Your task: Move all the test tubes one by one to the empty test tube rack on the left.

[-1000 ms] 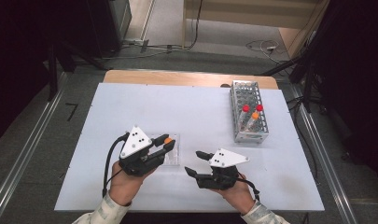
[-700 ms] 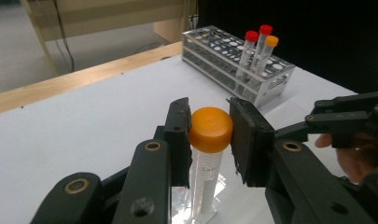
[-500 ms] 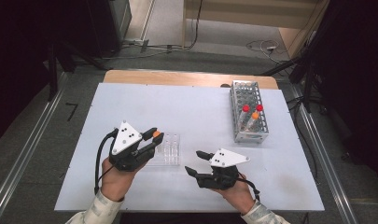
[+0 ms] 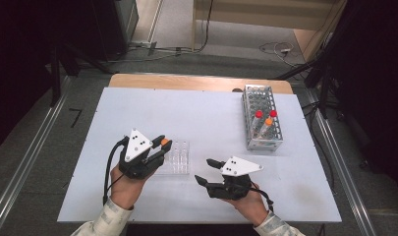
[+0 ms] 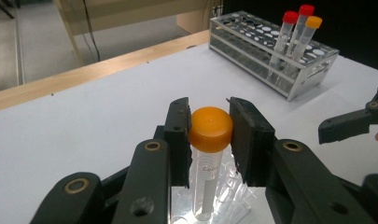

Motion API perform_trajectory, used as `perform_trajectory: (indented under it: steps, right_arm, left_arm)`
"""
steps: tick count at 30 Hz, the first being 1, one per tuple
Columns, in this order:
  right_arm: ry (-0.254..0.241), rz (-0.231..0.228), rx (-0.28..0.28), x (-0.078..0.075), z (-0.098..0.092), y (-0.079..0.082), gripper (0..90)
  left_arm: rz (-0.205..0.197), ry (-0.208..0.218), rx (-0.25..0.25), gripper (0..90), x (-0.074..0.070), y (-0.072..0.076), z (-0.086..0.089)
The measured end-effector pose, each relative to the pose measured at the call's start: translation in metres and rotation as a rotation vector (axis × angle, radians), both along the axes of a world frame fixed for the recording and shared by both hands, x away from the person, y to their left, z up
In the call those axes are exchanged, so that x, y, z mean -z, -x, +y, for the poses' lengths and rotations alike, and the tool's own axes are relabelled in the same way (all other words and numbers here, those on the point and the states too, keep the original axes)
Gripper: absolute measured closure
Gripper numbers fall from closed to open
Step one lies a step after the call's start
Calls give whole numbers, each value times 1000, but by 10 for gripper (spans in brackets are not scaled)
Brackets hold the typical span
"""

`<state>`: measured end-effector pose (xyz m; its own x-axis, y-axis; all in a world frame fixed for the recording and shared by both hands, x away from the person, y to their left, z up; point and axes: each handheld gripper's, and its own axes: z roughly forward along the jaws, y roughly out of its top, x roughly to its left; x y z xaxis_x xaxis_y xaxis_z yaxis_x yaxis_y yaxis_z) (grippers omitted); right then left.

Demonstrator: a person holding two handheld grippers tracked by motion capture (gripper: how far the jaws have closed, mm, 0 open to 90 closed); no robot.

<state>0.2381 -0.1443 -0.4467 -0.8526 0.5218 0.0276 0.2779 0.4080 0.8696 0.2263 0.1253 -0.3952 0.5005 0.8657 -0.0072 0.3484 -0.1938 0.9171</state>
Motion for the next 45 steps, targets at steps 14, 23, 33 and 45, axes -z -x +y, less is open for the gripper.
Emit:
perform_trajectory:
  steps: [14,23,33,45]
  right_arm:
    - [6,-3,0,0,0,0,345]
    - [11,-6,-1,1,0,0,346]
    - [5,-29,98,-5,-17,-13,347]
    - [-10,-57,450,-20,-87,-59,373]
  left_arm:
    - [69,-43,4,689,21,-3,-5]
    - [91,-32,3,643,23,-3,-2]
    - [72,2,-19,389,19,-2,-1]
    - [44,8,-44,246,19,-1,-3]
